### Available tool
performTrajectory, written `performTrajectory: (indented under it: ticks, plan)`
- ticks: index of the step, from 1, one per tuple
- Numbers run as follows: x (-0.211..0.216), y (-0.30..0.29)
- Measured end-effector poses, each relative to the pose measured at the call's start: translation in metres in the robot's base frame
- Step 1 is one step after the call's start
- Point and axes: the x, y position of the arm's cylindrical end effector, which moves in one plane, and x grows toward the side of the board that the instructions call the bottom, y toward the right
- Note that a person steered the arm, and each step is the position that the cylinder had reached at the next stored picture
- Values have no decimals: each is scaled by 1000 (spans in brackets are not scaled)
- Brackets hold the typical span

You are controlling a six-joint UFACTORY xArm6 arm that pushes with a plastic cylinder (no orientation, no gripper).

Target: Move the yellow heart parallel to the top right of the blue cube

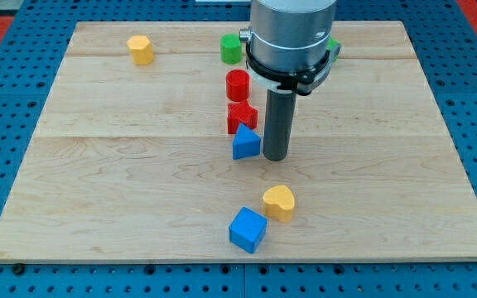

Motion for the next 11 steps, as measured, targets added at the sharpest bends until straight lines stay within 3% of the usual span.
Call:
performTrajectory:
  ticks: [2,4,7,9,11]
  plan:
    - [21,72]
    - [106,84]
    - [107,-21]
    - [95,-25]
    - [95,32]
